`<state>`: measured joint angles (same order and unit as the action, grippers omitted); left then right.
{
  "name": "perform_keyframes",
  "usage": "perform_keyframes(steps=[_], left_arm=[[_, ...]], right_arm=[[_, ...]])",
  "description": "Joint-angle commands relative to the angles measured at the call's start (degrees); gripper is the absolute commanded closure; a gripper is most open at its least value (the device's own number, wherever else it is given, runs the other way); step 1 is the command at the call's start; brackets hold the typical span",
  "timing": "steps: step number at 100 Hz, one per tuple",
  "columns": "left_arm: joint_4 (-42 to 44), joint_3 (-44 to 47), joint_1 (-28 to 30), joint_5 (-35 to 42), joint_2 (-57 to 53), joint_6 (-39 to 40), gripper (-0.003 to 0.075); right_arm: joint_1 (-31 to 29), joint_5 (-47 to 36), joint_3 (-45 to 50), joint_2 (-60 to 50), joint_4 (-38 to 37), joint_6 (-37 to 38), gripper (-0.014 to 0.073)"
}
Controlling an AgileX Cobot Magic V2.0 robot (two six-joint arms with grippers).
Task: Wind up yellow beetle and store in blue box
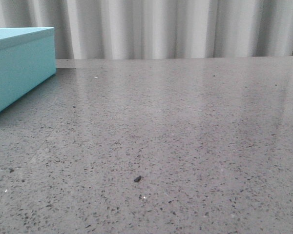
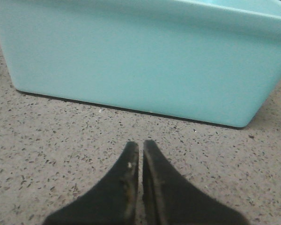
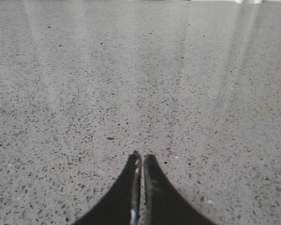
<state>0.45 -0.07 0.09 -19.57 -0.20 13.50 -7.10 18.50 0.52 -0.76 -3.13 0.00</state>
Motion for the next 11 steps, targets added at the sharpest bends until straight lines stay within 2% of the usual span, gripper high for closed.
perform_keyframes(steps=[1, 11], left_arm=[[-0.45, 1.58, -0.47, 2.07, -1.67, 0.55, 0.0741], [-0.45, 1.58, -0.47, 2.07, -1.67, 0.55, 0.0741]], right_arm=[[-0.33, -0.58, 1.23, -0.88, 0.03, 0.00, 0.0635], [-0.33, -0.58, 1.23, -0.88, 0.03, 0.00, 0.0635]])
